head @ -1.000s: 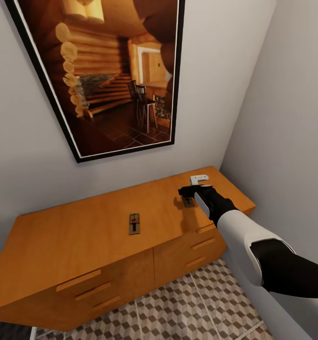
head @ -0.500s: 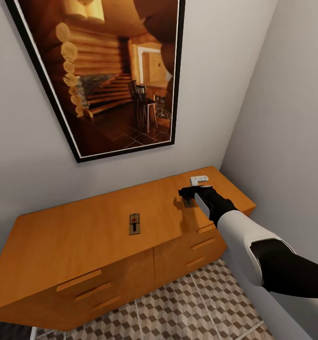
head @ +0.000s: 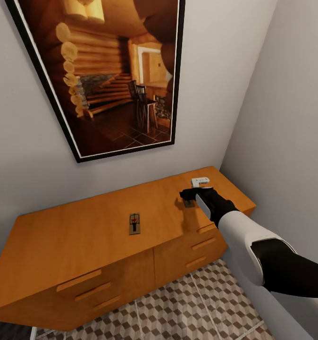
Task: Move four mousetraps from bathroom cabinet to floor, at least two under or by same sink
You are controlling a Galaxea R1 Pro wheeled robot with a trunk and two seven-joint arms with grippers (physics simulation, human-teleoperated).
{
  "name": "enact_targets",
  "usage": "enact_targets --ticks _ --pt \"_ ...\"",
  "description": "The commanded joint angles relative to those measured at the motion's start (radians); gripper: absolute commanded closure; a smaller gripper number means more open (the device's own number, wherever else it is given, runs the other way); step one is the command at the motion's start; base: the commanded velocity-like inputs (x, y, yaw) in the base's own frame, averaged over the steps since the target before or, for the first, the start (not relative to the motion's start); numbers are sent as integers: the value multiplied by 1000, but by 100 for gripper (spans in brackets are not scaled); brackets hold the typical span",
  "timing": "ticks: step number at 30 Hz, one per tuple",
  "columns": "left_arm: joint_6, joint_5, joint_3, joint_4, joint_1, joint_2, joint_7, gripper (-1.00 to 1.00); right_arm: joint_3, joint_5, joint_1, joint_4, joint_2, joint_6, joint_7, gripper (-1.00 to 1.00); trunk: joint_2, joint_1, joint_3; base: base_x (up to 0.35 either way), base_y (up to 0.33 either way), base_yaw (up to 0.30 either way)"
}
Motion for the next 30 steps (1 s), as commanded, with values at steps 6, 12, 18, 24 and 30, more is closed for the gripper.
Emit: enact_targets --ticks 6,12,18,24,30 --pt "-8 10 -9 5 -2 -1 -1 -100 7 -3 -1 1 -1 6 -3 -100 -2 1 -2 0 0 0" --pt "-8 10 -9 5 -1 -1 -1 -100 7 -3 -1 3 -1 6 -3 -100 -2 1 -2 0 0 0" --pt "-8 10 -9 5 -1 -1 -1 -100 7 -3 -1 3 -1 6 -3 -100 -2 1 -2 0 0 0" --pt "-8 10 -9 5 -1 -1 -1 -100 7 -3 -1 12 -1 6 -3 -100 -2 1 -2 0 0 0" --pt "-8 10 -9 5 -1 -1 -1 -100 7 -3 -1 19 -1 5 -3 -100 -2 1 -2 0 0 0"
